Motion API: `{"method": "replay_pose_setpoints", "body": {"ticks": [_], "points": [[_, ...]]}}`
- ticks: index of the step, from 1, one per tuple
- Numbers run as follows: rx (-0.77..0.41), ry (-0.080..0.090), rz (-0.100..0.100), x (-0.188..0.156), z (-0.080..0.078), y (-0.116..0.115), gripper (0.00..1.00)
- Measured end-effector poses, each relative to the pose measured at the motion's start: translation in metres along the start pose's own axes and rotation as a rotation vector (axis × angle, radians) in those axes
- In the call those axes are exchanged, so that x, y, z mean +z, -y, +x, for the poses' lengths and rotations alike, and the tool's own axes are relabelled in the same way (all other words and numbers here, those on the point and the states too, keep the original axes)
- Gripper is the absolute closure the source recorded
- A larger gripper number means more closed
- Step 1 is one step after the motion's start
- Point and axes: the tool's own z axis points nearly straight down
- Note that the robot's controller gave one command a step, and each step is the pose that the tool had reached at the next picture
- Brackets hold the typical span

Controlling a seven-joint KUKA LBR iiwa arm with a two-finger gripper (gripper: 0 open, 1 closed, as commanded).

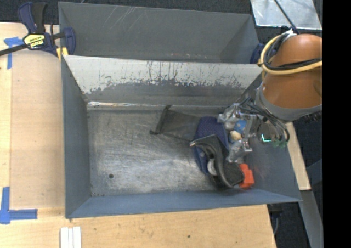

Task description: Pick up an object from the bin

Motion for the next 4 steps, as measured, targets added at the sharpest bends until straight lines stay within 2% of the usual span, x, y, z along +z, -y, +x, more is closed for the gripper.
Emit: {"method": "replay_pose_setpoints", "body": {"ticks": [1, 2, 3, 4], "points": [[0.07, 0.014, -0.001, 0.07, -0.03, -0.013, 0.0], [0.113, 0.008, 0.003, 0.126, -0.056, -0.042, 0.0], [-0.268, 0.012, 0.001, 0.103, -0.099, -0.06, 0.0], [-0.29, 0.012, 0.006, 0.122, -0.099, -0.089, 0.0]]}}
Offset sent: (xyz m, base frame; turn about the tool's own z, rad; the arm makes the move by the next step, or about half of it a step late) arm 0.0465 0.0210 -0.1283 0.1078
